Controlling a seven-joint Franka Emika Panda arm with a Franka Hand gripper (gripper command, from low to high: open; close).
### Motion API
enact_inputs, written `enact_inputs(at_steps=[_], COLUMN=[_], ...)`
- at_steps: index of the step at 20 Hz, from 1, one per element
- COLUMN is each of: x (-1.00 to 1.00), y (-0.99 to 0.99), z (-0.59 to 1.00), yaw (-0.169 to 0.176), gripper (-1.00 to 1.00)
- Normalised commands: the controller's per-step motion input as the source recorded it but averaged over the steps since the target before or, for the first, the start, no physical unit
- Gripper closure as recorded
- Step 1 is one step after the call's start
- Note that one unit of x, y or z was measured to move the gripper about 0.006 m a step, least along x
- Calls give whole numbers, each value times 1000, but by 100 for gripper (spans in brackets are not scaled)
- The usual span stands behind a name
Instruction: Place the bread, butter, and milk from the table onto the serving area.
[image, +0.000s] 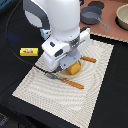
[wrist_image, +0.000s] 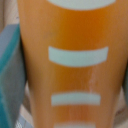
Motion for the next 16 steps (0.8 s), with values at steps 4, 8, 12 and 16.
enact_inputs(at_steps=[4, 8, 12, 16], x=[130, -511, -964, -985], y=[13, 0, 53, 344], z=[726, 862, 841, 531], yaw=[6, 6, 4, 59], gripper=[-100, -100, -100, -100])
